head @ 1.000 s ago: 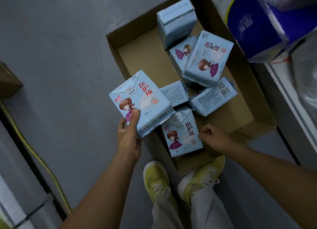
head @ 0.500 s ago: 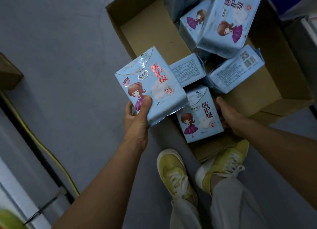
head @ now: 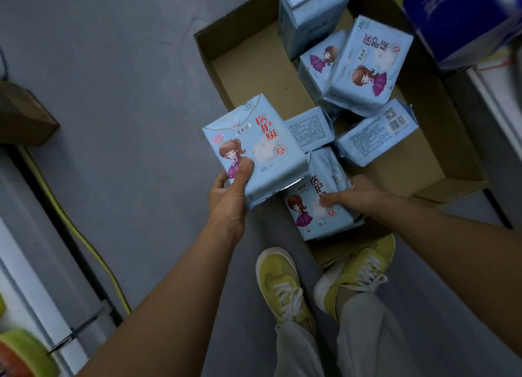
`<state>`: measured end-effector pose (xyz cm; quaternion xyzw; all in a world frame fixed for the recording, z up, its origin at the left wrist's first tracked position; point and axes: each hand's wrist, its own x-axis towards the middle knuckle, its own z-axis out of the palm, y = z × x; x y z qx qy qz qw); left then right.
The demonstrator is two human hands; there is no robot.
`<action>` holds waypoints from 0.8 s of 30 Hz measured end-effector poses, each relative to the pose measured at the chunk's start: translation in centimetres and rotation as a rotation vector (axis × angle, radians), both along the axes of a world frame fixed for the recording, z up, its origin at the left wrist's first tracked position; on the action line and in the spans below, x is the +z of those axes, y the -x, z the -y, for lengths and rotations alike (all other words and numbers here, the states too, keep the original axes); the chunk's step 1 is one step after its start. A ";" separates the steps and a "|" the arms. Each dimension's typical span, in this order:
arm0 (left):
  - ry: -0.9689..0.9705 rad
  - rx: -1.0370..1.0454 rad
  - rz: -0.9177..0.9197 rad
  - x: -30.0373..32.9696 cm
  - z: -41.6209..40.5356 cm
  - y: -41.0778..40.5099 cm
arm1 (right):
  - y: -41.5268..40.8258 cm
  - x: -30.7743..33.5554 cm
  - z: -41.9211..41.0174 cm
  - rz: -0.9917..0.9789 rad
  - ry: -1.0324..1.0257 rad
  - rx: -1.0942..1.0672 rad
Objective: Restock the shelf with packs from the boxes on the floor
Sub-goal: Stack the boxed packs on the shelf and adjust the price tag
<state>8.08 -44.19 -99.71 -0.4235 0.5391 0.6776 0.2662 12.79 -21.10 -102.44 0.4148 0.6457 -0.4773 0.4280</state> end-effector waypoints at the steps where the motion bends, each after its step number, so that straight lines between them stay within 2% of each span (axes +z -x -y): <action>1: 0.007 -0.007 0.010 0.7 0.1 0.1 | -0.1 0.8 0.1 -0.016 -0.013 -0.028; 11: 0.023 -0.045 -0.025 12.0 1.2 2.6 | 1.6 15.3 -4.3 -0.103 0.048 -0.171; 17: -0.022 -0.197 -0.136 22.4 1.2 5.5 | 4.8 26.4 -7.6 -0.223 0.042 -0.200; 24: -0.087 -0.347 -0.307 35.1 -0.3 9.0 | 6.8 40.3 -10.0 -0.412 0.196 -0.273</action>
